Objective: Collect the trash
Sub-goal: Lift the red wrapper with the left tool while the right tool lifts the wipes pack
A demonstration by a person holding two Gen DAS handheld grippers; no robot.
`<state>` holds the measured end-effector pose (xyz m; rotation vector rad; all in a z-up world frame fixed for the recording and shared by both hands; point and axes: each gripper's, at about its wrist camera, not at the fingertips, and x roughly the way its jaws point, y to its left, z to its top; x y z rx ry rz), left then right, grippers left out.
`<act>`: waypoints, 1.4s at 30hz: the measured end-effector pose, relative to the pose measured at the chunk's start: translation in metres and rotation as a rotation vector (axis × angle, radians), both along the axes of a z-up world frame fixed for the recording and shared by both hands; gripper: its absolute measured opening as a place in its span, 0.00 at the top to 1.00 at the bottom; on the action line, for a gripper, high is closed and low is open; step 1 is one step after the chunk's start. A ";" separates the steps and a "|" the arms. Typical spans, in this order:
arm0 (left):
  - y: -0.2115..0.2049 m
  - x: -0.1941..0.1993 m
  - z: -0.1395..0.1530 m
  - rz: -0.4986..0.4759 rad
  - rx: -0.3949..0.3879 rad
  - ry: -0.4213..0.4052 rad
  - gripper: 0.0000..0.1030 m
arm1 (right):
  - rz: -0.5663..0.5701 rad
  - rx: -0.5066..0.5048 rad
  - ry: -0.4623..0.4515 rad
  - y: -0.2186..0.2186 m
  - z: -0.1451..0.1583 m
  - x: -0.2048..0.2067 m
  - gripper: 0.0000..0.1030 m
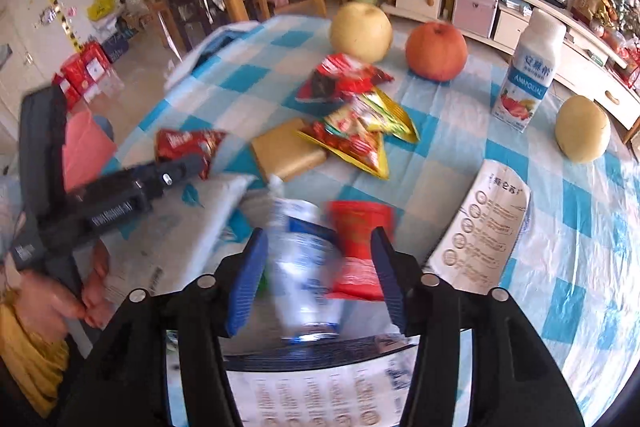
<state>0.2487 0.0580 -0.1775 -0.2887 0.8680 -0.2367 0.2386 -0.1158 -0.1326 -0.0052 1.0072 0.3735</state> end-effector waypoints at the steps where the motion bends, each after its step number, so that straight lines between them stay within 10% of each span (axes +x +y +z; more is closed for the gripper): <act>1: 0.003 -0.005 0.002 0.006 -0.003 -0.006 0.55 | -0.004 0.023 -0.012 0.005 0.005 -0.004 0.44; 9: 0.029 -0.030 0.009 0.047 -0.050 -0.017 0.55 | 0.034 0.186 0.065 0.060 -0.002 -0.029 0.31; 23: 0.088 -0.032 0.053 0.196 0.000 -0.111 0.55 | 0.080 -0.084 -0.035 0.141 -0.018 -0.019 0.09; 42: 0.142 -0.039 0.079 0.315 0.022 -0.173 0.55 | 0.096 -0.307 -0.126 0.184 -0.053 -0.006 0.25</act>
